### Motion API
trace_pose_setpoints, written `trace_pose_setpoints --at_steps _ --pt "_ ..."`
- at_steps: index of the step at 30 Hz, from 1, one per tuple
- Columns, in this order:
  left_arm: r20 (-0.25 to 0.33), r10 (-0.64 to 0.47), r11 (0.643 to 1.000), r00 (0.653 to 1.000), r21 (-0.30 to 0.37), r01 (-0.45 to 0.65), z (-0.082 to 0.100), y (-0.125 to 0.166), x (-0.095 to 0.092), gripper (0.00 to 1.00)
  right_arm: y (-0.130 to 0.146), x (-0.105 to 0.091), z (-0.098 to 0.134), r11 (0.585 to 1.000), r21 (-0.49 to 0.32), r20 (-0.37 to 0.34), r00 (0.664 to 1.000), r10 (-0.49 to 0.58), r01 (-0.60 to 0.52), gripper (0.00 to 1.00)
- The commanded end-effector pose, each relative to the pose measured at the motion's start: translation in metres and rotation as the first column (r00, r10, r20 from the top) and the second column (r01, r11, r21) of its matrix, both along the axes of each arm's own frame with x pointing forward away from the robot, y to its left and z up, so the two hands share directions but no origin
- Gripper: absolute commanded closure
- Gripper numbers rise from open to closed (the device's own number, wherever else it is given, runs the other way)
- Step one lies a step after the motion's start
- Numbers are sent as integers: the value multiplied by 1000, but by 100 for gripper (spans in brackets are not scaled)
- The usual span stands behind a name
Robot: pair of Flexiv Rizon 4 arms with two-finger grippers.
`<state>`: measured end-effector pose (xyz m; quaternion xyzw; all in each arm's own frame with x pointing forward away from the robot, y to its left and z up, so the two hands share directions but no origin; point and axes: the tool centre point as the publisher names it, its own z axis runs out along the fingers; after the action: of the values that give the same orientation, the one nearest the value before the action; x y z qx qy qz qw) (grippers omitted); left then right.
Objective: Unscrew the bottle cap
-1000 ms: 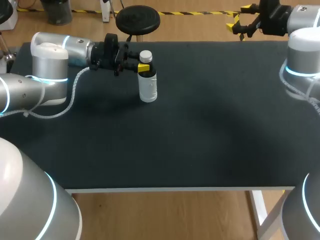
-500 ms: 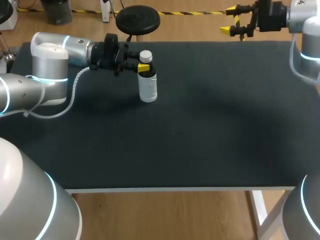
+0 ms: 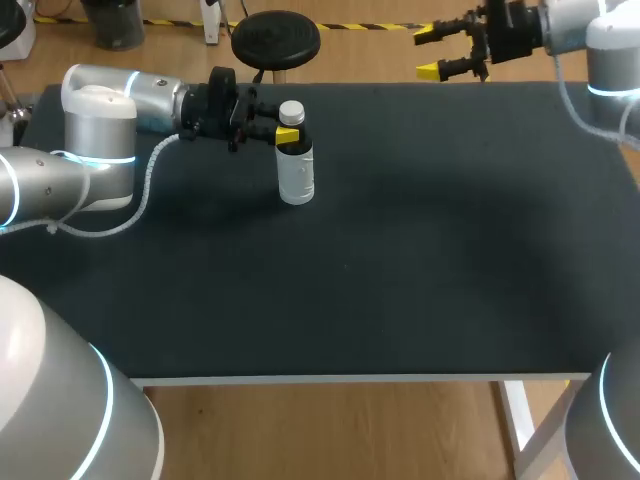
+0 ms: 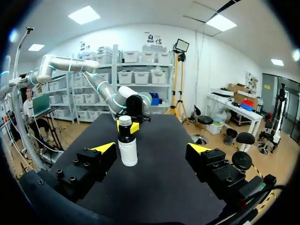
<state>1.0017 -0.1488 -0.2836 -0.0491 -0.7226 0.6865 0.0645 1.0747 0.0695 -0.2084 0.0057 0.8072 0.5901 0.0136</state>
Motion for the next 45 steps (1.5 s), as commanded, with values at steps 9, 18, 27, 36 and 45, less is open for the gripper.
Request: trace_pose_setpoints --at_steps 9,18,27,36,45 --pt "0 -2 1000 1000 -2 2 -1 0 1 100 39 1 -11 995 14 -37 994 100 -100 0" --pt "0 -2 1000 1000 -2 2 -1 0 1 100 62 -1 -21 999 -37 -13 1000 -11 10 0" --pt "0 -2 1000 1000 -2 2 -1 0 1 100 78 -8 -24 997 -20 13 997 -78 78 0" --pt "0 -2 1000 1000 -2 2 -1 0 1 100 98 -12 -30 999 -28 -10 999 -46 46 0" --pt "0 -2 1000 1000 -2 2 -1 0 1 100 102 -13 -30 997 -61 -34 999 -39 36 0"
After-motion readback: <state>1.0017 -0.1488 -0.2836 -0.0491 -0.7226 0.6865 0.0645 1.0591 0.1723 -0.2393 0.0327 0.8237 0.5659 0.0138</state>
